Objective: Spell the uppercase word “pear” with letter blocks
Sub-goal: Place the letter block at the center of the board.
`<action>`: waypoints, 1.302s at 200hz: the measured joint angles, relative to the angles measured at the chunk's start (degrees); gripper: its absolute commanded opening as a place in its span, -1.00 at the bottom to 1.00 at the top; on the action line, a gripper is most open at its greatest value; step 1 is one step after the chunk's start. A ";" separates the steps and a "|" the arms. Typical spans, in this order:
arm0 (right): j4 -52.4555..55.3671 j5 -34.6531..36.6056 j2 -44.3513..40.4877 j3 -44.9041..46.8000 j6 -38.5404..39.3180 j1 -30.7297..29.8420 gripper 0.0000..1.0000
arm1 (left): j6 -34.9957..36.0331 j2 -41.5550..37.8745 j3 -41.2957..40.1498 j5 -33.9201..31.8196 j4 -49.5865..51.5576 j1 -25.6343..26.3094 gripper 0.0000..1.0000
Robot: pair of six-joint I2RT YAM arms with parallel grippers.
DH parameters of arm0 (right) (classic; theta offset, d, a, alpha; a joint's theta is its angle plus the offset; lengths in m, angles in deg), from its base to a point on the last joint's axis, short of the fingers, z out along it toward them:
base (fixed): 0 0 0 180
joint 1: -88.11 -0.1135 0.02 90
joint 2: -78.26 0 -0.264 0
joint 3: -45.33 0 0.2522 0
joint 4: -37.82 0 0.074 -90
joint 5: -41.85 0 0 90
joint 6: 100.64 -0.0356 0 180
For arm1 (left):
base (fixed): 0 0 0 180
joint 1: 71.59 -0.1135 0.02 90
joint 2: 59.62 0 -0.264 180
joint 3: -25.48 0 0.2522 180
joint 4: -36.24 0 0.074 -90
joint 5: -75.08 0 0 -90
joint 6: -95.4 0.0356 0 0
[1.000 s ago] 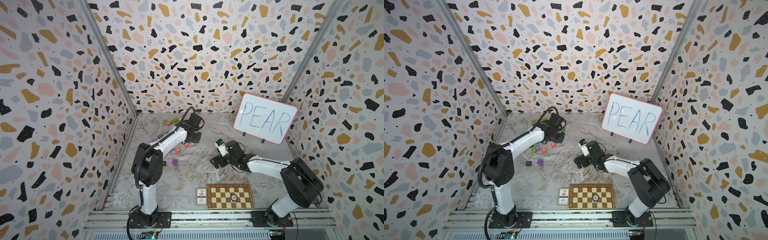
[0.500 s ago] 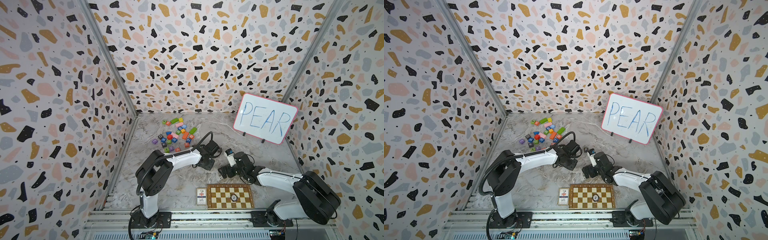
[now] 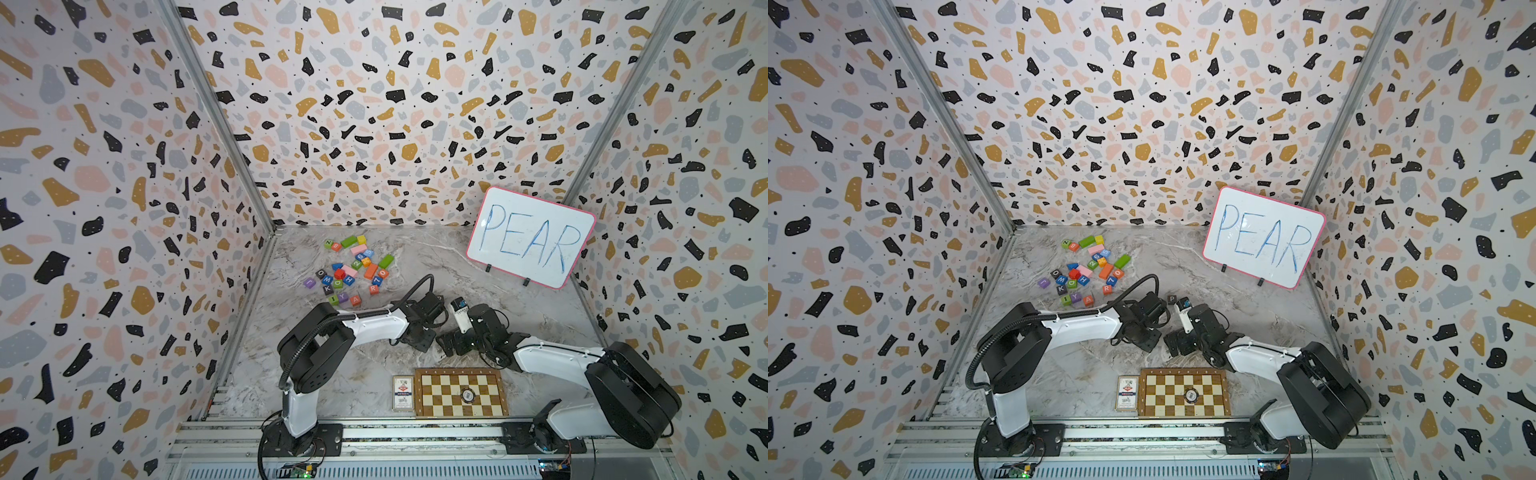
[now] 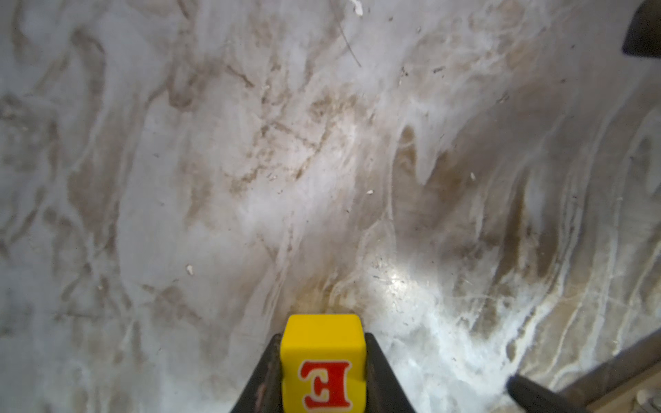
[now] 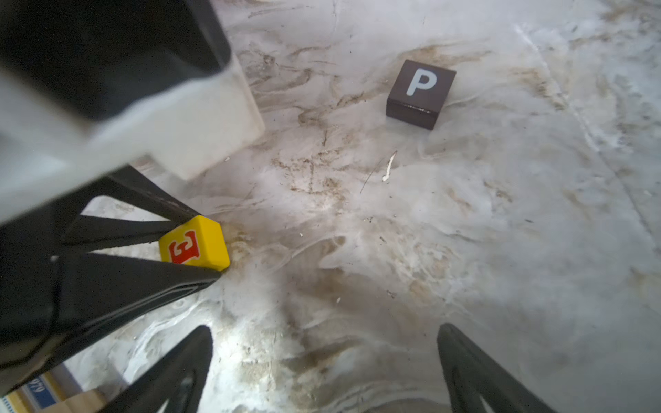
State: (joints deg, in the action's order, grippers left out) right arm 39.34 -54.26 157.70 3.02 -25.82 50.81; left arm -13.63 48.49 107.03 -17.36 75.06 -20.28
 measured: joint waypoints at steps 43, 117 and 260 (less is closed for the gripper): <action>-0.74 -0.09 1.18 0.00 0.00 0.50 0.99 | 0.39 -0.22 -0.87 -0.66 -1.33 0.20 -0.17; -1.49 -0.68 1.73 0.00 -0.07 0.59 0.99 | 0.59 -3.89 -6.21 -3.21 -3.93 0.42 0.12; 3.65 0.28 2.80 -4.02 3.32 -5.84 0.99 | -1.22 -7.19 -9.92 -3.54 -3.69 -6.25 0.18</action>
State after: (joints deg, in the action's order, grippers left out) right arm 42.99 -53.97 160.50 -1.00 -22.50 44.97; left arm -14.85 41.30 97.11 -20.90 71.36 -26.53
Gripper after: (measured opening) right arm 0.995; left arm 0.576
